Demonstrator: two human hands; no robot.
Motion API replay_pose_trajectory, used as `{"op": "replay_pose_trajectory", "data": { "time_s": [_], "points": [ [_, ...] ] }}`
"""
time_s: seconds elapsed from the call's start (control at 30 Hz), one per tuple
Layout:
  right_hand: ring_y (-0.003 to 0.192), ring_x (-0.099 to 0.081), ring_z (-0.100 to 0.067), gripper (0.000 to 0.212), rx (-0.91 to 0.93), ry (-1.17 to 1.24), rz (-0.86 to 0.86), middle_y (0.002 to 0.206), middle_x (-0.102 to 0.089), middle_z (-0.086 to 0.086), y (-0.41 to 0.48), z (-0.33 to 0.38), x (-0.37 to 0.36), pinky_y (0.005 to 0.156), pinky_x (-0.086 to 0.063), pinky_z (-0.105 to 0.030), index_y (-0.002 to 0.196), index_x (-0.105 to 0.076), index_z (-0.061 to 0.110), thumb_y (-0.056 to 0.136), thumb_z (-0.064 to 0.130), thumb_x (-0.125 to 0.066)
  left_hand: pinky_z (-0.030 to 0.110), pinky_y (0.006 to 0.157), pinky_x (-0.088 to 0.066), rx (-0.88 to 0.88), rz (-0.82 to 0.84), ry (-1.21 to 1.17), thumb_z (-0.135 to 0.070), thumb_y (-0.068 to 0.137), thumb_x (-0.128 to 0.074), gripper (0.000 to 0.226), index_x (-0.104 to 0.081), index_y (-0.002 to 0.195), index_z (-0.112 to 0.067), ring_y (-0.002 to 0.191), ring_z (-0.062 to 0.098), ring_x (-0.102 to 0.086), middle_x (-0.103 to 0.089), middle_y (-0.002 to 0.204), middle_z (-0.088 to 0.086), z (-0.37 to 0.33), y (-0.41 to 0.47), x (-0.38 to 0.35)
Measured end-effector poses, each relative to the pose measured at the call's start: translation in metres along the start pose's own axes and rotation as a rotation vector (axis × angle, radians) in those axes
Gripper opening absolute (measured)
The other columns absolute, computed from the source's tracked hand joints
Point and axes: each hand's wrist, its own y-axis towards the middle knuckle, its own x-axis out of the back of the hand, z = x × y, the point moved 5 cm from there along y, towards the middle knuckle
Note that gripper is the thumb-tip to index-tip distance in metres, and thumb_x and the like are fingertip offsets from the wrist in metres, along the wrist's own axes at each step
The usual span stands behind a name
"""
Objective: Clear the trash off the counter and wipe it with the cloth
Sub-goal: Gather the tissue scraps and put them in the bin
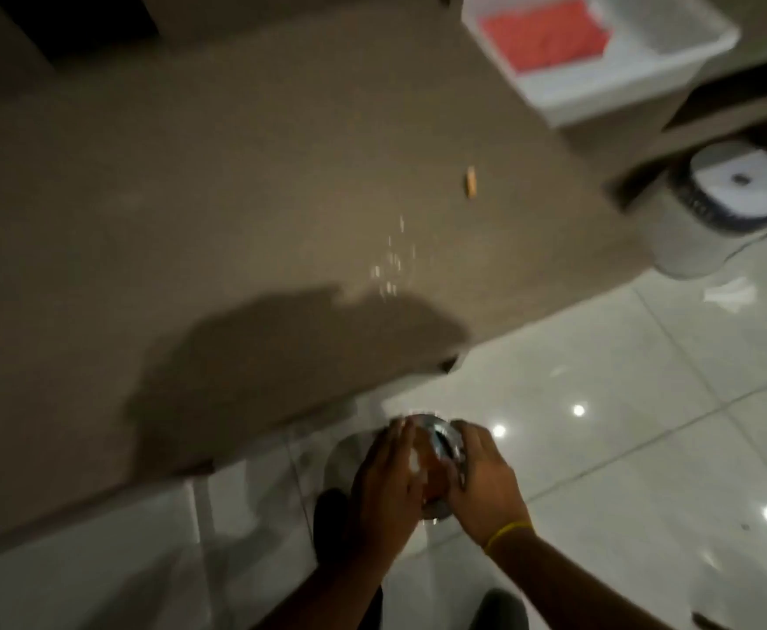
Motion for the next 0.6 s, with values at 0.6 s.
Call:
{"op": "replay_pose_trajectory", "data": {
  "time_s": [0.6],
  "points": [
    [0.099, -0.066, -0.026, 0.031, 0.374, -0.318, -0.312, 0.120, -0.060, -0.007, 0.025, 0.256, 0.240, 0.089, -0.058, -0.042, 0.123, -0.058, 0.018, 0.093, 0.021, -0.061, 0.037, 0.127, -0.035, -0.384, -0.202, 0.231, -0.039, 0.101, -0.052, 0.073, -0.020, 0.165, -0.021, 0.157, 0.019, -0.035, -0.035, 0.172, 0.002, -0.186, 0.066, 0.272]
  ]
}}
